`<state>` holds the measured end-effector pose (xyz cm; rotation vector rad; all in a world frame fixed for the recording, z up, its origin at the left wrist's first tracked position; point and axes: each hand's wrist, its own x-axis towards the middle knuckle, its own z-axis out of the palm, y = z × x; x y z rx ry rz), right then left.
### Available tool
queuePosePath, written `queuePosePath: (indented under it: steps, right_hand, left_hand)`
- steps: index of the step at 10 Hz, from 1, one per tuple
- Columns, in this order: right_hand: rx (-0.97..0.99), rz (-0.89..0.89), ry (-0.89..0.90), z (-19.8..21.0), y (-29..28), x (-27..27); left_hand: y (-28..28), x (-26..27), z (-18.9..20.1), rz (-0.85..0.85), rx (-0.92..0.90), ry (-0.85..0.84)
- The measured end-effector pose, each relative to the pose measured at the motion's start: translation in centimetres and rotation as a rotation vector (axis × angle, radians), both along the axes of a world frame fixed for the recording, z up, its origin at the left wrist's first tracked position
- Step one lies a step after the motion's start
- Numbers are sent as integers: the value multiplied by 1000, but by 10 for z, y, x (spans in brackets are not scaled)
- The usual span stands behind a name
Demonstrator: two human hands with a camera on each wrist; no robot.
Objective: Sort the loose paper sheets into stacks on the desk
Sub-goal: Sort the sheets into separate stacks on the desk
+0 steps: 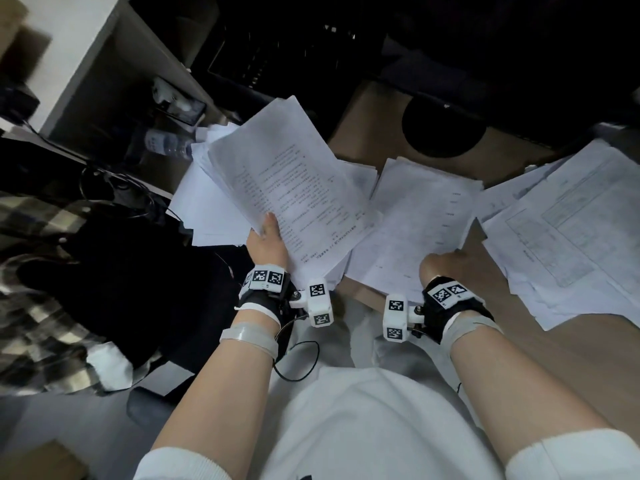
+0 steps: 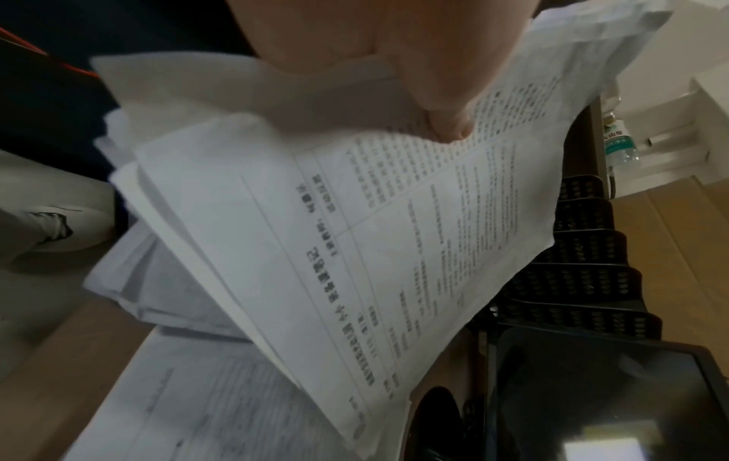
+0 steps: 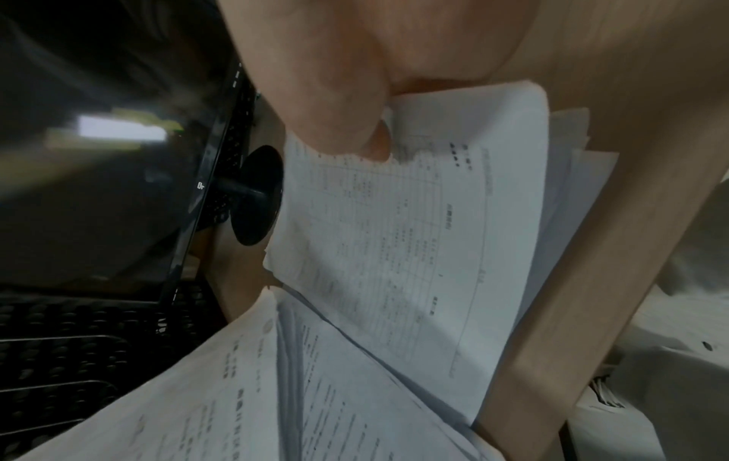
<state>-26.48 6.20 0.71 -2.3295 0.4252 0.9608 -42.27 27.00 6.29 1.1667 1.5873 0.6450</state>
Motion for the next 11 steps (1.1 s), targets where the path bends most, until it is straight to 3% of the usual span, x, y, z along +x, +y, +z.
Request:
queuePosePath:
  steps: [1,2,3,4,5,7,9,11]
  right_hand:
    - [-16,-125,-54,-6,-2,-2]
    - [140,-25,-105,-6,7,5]
    - [456,112,-77,19,29,8]
    - [616,101,-54,37,47,-2]
    - [533,165,-160,32,54,-9]
    - [476,210,-196,32,75,-32]
    - [366,202,-230,29,107,-60]
    - [76,119,-264,31,120,-65]
  left_hand:
    - [-5,-3,-2,-62,-68,4]
    - [-9,-2,-6,-190,-154,36]
    - [-14,-4,-4,-241,-223,39]
    - [-13,-11,1,-241,-220,54]
    - [-8,-26,4,-248,-193,41]
    - [-3,-61,6,-252,-186,-52]
    - [27,-96,-4,-82,-144,6]
    - [84,-118,-5,210,-16,48]
